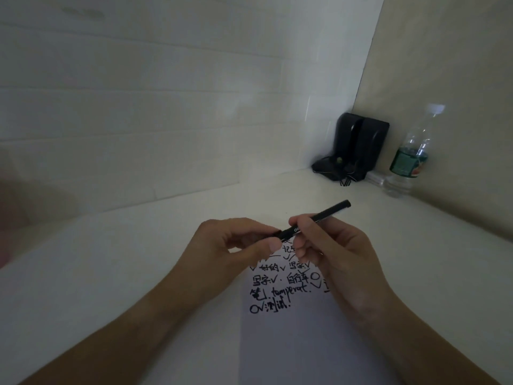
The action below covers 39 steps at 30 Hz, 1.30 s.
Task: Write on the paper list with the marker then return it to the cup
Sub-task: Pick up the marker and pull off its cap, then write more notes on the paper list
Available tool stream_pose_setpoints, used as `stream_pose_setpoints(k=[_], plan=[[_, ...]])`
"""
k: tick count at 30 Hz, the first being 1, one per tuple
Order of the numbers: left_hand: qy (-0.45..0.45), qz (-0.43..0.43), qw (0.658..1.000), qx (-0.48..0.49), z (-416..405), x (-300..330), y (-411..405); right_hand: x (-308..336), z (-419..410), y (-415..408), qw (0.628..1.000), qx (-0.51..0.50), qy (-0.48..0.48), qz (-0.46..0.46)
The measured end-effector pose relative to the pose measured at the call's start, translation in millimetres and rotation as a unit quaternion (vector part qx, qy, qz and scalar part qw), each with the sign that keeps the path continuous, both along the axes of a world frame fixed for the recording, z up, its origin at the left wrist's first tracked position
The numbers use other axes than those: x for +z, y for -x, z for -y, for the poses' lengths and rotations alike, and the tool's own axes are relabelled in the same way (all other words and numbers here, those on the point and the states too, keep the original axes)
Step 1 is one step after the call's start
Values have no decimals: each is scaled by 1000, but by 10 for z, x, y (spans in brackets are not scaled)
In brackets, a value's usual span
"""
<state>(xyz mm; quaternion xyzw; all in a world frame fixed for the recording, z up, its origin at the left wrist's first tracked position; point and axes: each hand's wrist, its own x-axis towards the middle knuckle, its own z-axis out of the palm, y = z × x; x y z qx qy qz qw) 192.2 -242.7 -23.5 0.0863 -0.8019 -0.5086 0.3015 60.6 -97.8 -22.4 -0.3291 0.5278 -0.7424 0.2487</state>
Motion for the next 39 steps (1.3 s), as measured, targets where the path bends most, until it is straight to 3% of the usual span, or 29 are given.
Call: stream_pose_setpoints(k=[5,10,13,15,19,21,24,26,29,33,39], plan=[[36,85,995,-37,21,-4,14,47,5,-10,999,-34,-3,-34],[106,96,988,-51,-58,-12,58,-19,51,-62,997,-72,11,-34],[85,95,992,-22,50,-18,4,78,-25,231,969,-188,93,134],[71,71,994,45,221,-50,-72,142,-161,479,941,-249,140,183],[67,49,989,123,302,-92,-77,-17,-119,440,963,-258,44,71],[90,83,987,106,249,-120,-3,-13,-57,320,974,-224,18,27],[214,166,959,84,265,-161,30,196,-127,282,976,-214,43,13],[251,178,950,55,308,-188,18,354,-243,246,980,-195,42,4],[263,179,947,49,352,-221,28,381,-393,40,991,-113,-55,-39],[284,172,941,57,400,-284,66,35,-571,-229,982,-93,-148,-77],[290,166,940,64,410,-316,88,-143,-590,-223,971,-115,-167,-130]])
